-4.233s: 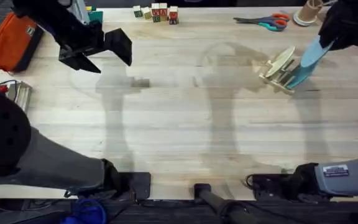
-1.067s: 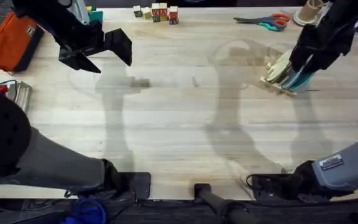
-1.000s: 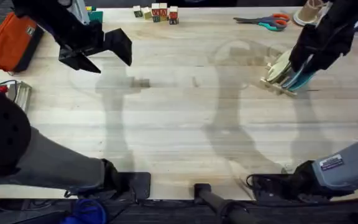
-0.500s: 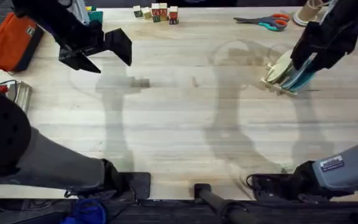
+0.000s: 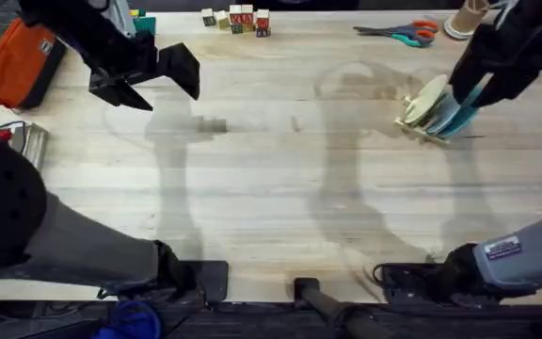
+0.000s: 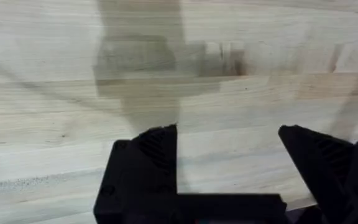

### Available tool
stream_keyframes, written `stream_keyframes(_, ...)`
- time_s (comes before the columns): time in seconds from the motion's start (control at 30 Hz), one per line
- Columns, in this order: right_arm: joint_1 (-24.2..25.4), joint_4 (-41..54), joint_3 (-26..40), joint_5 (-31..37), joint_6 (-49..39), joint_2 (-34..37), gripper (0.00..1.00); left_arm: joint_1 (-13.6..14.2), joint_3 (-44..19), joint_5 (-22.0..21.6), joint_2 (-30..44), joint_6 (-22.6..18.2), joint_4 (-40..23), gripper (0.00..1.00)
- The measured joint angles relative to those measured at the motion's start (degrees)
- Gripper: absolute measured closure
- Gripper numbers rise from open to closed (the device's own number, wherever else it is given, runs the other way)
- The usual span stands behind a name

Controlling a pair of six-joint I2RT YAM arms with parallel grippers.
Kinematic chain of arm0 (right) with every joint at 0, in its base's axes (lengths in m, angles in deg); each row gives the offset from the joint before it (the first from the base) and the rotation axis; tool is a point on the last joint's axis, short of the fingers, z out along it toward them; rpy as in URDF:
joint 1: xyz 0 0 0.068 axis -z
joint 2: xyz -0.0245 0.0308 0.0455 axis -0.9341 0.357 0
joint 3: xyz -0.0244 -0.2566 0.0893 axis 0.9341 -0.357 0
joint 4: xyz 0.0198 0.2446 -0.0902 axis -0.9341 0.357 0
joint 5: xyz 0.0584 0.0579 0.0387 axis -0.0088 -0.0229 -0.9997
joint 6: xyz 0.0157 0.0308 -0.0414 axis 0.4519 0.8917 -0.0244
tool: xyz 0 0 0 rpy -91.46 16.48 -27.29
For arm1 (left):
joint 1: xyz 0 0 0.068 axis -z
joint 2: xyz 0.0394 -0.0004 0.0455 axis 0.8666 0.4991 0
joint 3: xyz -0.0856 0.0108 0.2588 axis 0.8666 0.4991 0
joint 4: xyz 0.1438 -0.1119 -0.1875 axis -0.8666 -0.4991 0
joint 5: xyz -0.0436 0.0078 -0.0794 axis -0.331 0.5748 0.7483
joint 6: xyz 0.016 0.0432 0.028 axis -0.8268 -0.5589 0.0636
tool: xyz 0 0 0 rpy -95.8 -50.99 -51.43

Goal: Pick up the plates from the table one by one and place each into a slot on the dish rack.

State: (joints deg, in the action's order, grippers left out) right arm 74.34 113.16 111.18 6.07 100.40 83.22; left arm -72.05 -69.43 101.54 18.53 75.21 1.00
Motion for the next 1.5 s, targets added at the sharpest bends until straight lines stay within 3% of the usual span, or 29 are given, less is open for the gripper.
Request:
stream_keyframes(0.63,0.0,10.95,19.14,0.59,-0.5,0.0,0.777,0.0,0.0,0.0,0.01,0.0,0.02,0.006)
stream_keyframes(0.67,0.0,11.22,19.76,0.61,-0.6,-0.01,0.684,0.0,0.0,0.0,-0.01,0.0,0.01,0.006)
stream_keyframes(0.8,0.0,12.43,21.12,0.61,-1.38,-0.14,0.101,0.0,0.0,0.0,0.01,0.0,0.0,0.006)
stream_keyframes(0.87,0.0,12.62,21.36,0.61,-1.92,-0.22,0.015,0.0,0.0,0.0,0.01,0.0,0.0,0.005)
stream_keyframes(1.23,-0.13,12.78,28.7,0.61,-5.03,-0.97,0.008,0.0,0.0,0.0,0.01,0.0,0.0,0.006)
stream_keyframes(1.5,-0.26,12.8,28.93,0.62,-8.77,-11.91,0.009,0.0,0.0,0.0,-0.01,0.0,0.0,0.005)
